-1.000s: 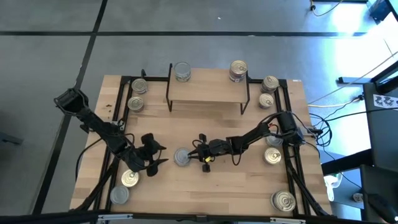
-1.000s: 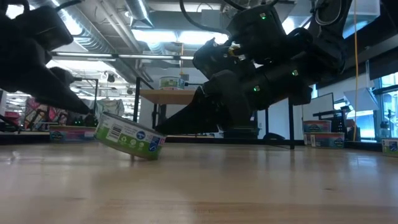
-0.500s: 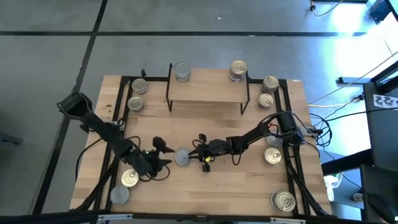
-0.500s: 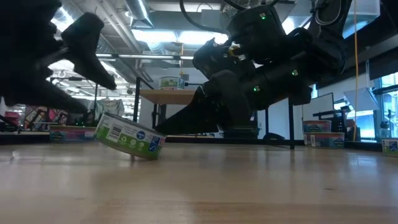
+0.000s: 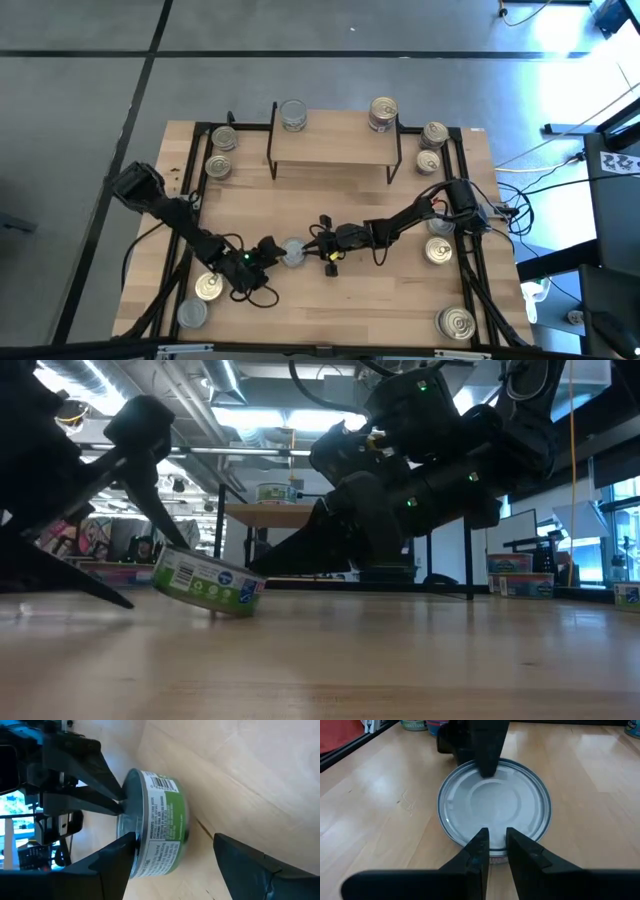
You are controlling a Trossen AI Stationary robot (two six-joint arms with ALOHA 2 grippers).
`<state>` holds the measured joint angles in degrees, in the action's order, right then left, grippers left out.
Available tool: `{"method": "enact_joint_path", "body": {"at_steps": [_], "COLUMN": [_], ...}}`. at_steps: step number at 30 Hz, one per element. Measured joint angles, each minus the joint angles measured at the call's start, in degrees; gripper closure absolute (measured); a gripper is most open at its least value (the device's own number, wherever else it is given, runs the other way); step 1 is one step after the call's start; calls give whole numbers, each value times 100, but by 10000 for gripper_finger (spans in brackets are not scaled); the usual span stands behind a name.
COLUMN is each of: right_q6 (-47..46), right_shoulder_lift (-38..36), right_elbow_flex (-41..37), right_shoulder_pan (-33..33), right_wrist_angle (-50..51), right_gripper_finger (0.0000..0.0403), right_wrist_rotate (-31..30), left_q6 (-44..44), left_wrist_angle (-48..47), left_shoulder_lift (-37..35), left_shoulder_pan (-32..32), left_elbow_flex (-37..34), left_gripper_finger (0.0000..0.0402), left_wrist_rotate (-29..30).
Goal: Stack canned seafood by type on shelf
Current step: Put the green white tuna can on the shelf aligned with the other green white tuna can
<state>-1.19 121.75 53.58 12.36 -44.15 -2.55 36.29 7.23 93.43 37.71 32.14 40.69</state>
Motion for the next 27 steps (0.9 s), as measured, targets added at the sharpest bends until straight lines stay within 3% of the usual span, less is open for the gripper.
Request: {"method": "enact_joint_path", "body": {"at_steps": [18, 27], "right_q6": [2, -4], "right_shoulder_lift": [0, -3], "right_elbow_flex": [-7, -7], "right_shoulder_pan": [2, -7], "right_wrist_angle": [-2, -20], "right_gripper_finger": [336, 336], "right_wrist_rotate": [0, -30], "left_q6": [343, 111], "left_wrist_angle": [793, 1061], "left_shoulder_lift": [270, 276], "left_shoulder_pan": [-512, -464], "left_elbow_flex": [-8, -17], "left_gripper_finger": [142, 248], "left_wrist_rotate": [39, 20]}}
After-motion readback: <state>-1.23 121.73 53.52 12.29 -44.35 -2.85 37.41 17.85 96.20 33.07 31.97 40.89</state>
